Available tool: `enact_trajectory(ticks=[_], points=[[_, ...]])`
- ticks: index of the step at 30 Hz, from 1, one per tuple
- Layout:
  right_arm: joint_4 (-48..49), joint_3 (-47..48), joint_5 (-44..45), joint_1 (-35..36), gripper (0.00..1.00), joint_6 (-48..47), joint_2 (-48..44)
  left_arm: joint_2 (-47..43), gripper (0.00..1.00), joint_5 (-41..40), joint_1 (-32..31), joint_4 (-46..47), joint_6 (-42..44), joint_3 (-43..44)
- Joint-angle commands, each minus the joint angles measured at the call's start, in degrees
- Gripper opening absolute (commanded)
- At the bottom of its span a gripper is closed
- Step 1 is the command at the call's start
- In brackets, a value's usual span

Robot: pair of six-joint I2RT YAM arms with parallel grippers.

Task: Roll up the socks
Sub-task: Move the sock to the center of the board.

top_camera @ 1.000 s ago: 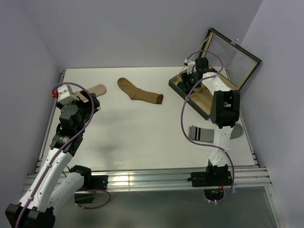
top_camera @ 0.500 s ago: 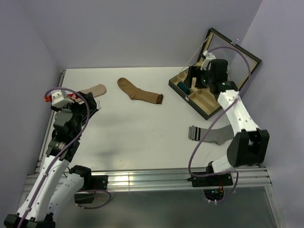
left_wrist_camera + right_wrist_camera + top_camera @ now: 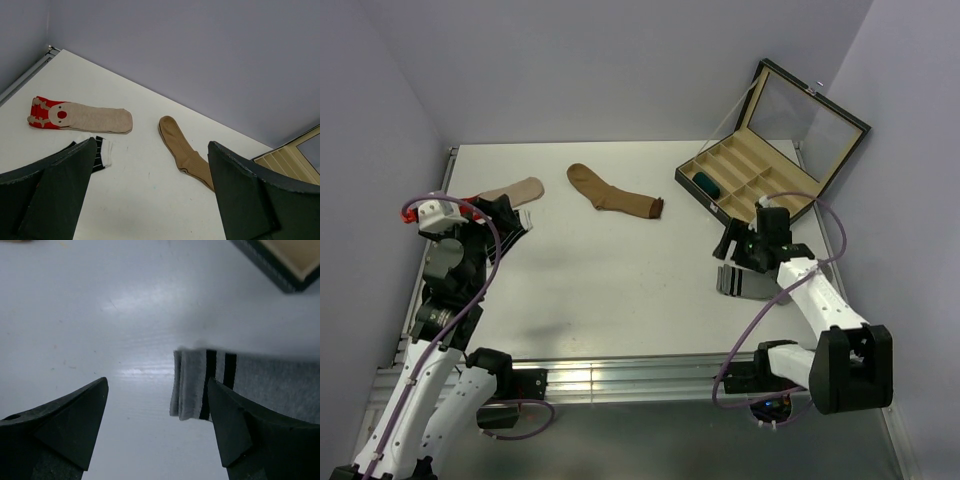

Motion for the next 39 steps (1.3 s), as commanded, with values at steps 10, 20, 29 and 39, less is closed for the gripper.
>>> enact_trajectory(ticks=[10, 20, 29, 39], points=[[3.63, -4.12, -1.83, 3.28, 0.86, 4.03, 9.14, -1.09, 0.99, -0.27, 0.22, 0.23, -0.02, 0.69], [5.66, 9.91, -9.45, 27.10, 0.84, 8.35, 31.77, -0.91, 0.99, -0.89, 0.22, -0.12, 0.24, 0.77], [-15.67, 53.95, -15.01, 47.59, 0.83, -4.74, 58.97, -0.47, 1.00, -1.77, 0.22, -0.83, 0.33, 1.04], [-17.64, 45.21, -10.02, 51.38, 0.83, -11.08, 44.50, 0.23, 0.99, -1.15, 0.22, -0.74, 0.15, 1.04]])
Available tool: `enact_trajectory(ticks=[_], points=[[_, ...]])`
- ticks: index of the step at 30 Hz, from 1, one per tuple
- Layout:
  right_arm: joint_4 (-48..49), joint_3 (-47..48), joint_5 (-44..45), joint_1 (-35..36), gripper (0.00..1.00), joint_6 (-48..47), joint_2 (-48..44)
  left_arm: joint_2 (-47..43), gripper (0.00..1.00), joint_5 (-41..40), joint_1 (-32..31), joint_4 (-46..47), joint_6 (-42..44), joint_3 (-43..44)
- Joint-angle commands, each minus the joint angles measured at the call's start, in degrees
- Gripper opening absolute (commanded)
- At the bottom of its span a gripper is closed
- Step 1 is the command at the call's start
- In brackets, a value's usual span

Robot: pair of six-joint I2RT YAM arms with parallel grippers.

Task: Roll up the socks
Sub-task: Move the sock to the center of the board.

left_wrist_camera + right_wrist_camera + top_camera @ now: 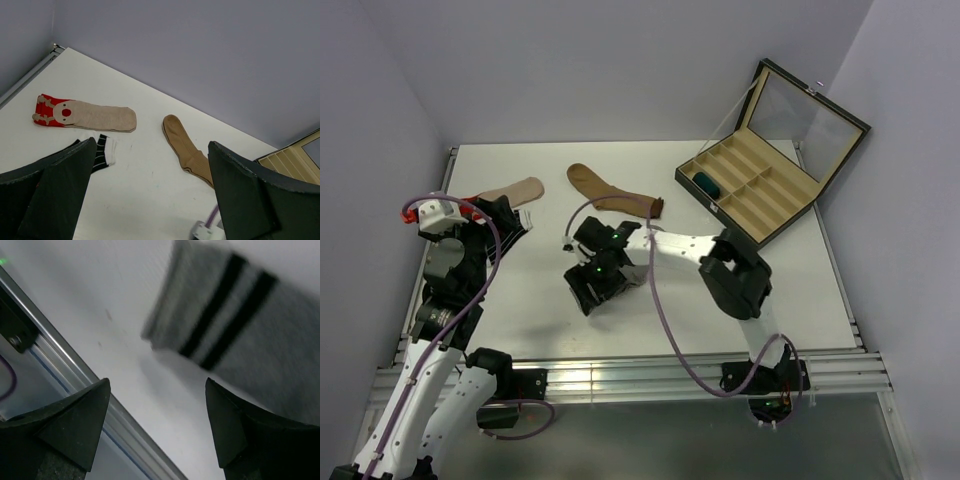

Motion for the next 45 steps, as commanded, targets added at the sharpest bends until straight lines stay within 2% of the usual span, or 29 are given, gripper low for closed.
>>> enact_trajectory(ticks=[1, 4, 8, 9, 12, 15, 17, 21, 28, 34, 37, 38, 41, 45], points=[[-1.55, -4.27, 6.97, -1.25, 0.83, -3.00, -12.10, 0.23, 0.99, -0.15, 0.22, 0.11, 0.00, 1.04], [0.37, -9.54, 13.75, -3.53, 0.83, -1.42, -17.20, 0.41, 0.99, -0.15, 0.22, 0.03, 0.00, 1.04], [7.39, -15.61, 15.87, -12.13, 0.74, 2.36, -19.86, 0.58, 0.99, 0.12, 0.22, 0.03, -0.09, 0.95], [8.11, -15.62, 16.32, -15.37, 0.73, 2.36, -19.16, 0.58, 0.99, 0.12, 0.22, 0.11, -0.09, 0.95], [9.43, -13.43, 16.76, -18.91, 0.70, 0.79, -15.05, 0.58, 0.99, 0.03, 0.22, 0.03, 0.00, 0.95], [11.36, -11.49, 17.29, -20.23, 0.67, -0.10, -10.74, 0.49, 0.99, -0.06, 0.22, -0.06, -0.09, 1.04], [13.20, -10.88, 17.20, -21.28, 0.60, 0.60, -7.93, 0.41, 0.99, -0.23, 0.22, -0.06, -0.09, 1.04], [14.27, -9.12, 17.46, -22.26, 0.60, 0.61, -3.44, 0.58, 0.99, -0.15, 0.22, -0.15, -0.09, 1.04], [7.61, 2.47, 20.79, -22.96, 0.61, -7.82, 5.79, 0.93, 0.99, -0.41, 0.22, -0.15, 0.09, 1.13], [-0.22, 20.30, 18.87, -25.77, 0.63, -14.14, 15.81, 1.37, 0.99, -0.50, 0.22, -0.33, 0.18, 1.13], [-5.57, 33.90, 17.37, -26.92, 0.63, -17.40, 21.79, 1.64, 0.99, -0.41, 0.22, -0.24, 0.35, 1.13], [-6.03, 35.60, 17.81, -27.18, 0.63, -18.02, 22.93, 1.81, 0.99, -0.41, 0.22, -0.06, 0.35, 1.04], [-3.50, 35.45, 19.66, -27.36, 0.64, -19.60, 23.12, 2.07, 0.99, -0.24, 0.22, 0.03, 0.35, 0.95], [1.25, 27.91, 17.74, -27.18, 0.65, -20.57, 13.47, 2.52, 0.99, 0.20, 0.22, 0.20, 0.26, 0.86]])
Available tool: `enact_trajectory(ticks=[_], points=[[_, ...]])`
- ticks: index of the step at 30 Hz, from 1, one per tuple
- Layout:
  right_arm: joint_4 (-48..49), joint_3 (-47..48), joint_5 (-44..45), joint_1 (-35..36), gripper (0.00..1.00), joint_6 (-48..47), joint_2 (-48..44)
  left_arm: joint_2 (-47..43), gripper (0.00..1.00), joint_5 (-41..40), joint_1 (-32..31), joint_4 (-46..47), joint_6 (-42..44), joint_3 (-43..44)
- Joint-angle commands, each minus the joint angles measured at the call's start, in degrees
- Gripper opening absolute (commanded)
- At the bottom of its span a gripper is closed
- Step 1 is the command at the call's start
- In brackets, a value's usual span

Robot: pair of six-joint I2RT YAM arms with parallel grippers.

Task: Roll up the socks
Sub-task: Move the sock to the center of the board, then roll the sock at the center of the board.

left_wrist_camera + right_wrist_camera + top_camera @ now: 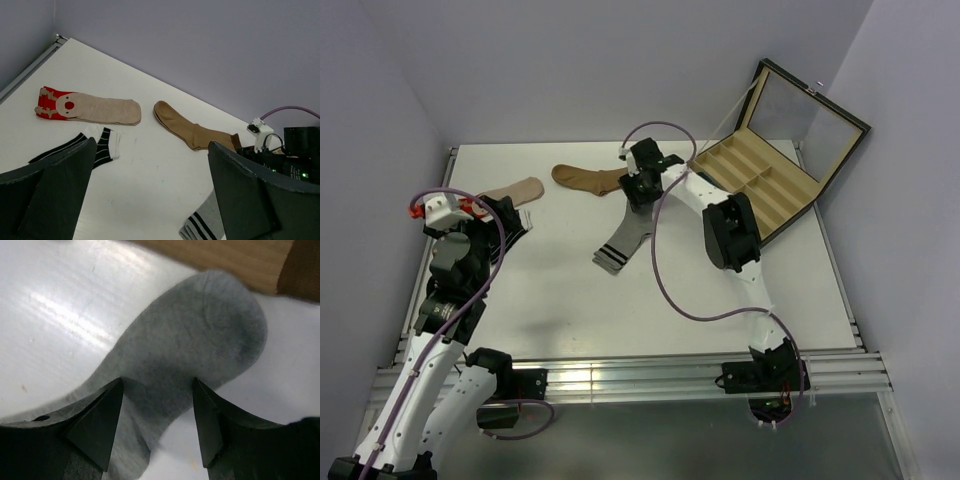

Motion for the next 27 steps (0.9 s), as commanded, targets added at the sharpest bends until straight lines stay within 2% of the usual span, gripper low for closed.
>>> enact_trajectory(ticks=[1, 2, 5, 9, 14, 18, 27], points=[[4.33, -9.57, -0.98, 0.95, 0.65, -2.87, -10.89, 0.28, 0.99, 0.18, 0.22, 0.62, 0.16, 0.86], [6.27, -12.76, -0.98, 1.30, 0.65, -2.78, -16.31, 0.29, 0.99, 0.18, 0.22, 0.62, 0.07, 0.86], [12.52, -23.49, -1.16, 3.58, 0.65, -2.08, -25.11, 0.29, 0.99, 0.09, 0.22, 0.62, 0.16, 0.86], [15.17, -31.15, 0.41, 7.53, 0.65, -0.32, -30.07, 0.20, 0.99, 0.10, 0.22, 0.70, 0.07, 0.86], [16.83, -35.55, 3.41, 11.93, 0.63, 1.61, -29.20, -0.33, 0.99, 0.36, 0.22, 0.62, -0.11, 0.77], [17.45, -35.65, 3.06, 14.39, 0.63, 1.44, -26.48, -0.42, 0.99, 0.18, 0.22, 0.62, -0.02, 0.77], [19.13, -38.80, 3.14, 15.10, 0.62, 1.44, -23.31, -0.86, 0.99, 0.09, 0.22, 0.53, 0.07, 0.86]])
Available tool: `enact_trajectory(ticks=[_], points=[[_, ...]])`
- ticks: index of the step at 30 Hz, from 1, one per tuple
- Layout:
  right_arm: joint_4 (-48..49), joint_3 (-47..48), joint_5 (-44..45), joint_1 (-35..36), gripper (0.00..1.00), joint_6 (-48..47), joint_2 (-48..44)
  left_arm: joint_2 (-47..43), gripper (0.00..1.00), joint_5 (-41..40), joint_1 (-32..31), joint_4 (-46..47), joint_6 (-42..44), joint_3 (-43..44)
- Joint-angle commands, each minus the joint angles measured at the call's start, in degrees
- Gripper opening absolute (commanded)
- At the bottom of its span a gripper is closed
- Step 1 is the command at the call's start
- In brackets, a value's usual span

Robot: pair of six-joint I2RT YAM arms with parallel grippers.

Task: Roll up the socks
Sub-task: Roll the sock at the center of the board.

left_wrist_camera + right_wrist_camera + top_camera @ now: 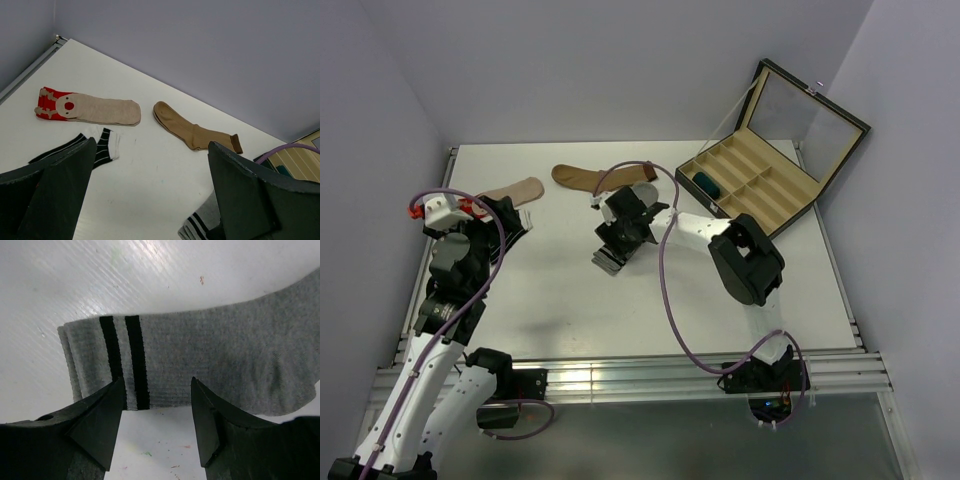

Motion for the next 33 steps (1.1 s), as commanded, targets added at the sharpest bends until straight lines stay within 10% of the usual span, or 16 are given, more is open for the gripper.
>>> enact_trajectory(ticks=[1, 33], points=[[2.62, -1.78, 1.48, 0.28, 0.62, 0.41, 0.58, -0.81, 0.99, 0.07, 0.22, 0.55, 0.09, 0.86], [9.29, -17.86, 5.79, 0.98, 0.64, 2.17, -16.20, -0.29, 0.99, 0.51, 0.22, 0.46, -0.26, 0.86]])
